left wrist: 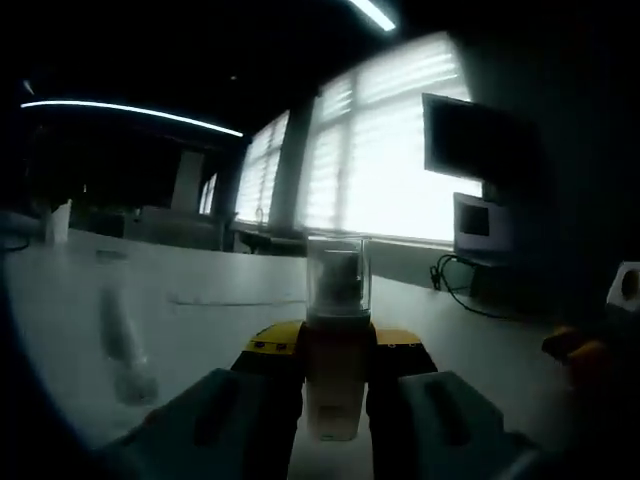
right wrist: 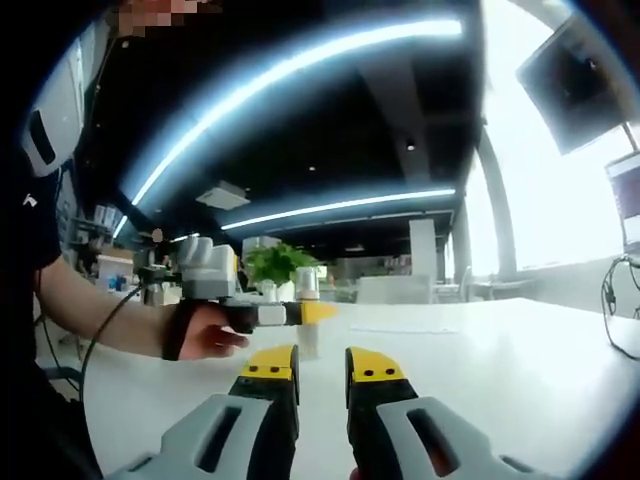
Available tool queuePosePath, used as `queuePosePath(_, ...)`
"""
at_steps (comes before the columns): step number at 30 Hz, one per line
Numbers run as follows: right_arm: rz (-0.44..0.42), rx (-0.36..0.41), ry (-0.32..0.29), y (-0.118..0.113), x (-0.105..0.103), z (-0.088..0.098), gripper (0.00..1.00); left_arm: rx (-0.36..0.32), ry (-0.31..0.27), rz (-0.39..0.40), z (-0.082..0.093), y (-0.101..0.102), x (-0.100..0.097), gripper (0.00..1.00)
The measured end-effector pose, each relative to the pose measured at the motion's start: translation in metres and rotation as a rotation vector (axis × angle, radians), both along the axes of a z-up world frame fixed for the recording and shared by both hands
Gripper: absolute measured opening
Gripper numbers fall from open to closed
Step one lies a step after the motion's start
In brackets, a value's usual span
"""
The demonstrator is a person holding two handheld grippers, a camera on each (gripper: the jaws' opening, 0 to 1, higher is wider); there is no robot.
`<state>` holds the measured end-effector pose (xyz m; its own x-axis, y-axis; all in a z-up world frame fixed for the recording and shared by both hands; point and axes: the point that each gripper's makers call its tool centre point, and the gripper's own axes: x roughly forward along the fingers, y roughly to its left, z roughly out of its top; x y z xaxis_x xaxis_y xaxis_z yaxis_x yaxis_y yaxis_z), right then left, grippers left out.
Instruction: Clamp pump bottle remove cover press pump head put on cover
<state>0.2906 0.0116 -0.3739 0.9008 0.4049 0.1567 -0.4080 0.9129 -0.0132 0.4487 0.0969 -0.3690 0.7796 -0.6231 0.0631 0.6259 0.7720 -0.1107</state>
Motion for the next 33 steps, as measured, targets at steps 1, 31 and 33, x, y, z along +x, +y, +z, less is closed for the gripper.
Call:
queuePosePath(1, 0.001, -0.001, -0.001, 0.000, 0.000, 0.000, 0.13, 0.002, -0.003, 0.003, 0.000, -0.001, 0.002, 0.14)
queuePosePath(31, 0.011, -0.020, -0.002, 0.004, 0.000, -0.001, 0.13, 0.079, -0.033, 0.035, -0.022, -0.013, 0.020, 0.14)
queuePosePath(33, 0.010, -0.021, -0.002, 0.003, 0.000, -0.001, 0.13, 0.073, -0.030, 0.040, -0.022, -0.011, 0.021, 0.14)
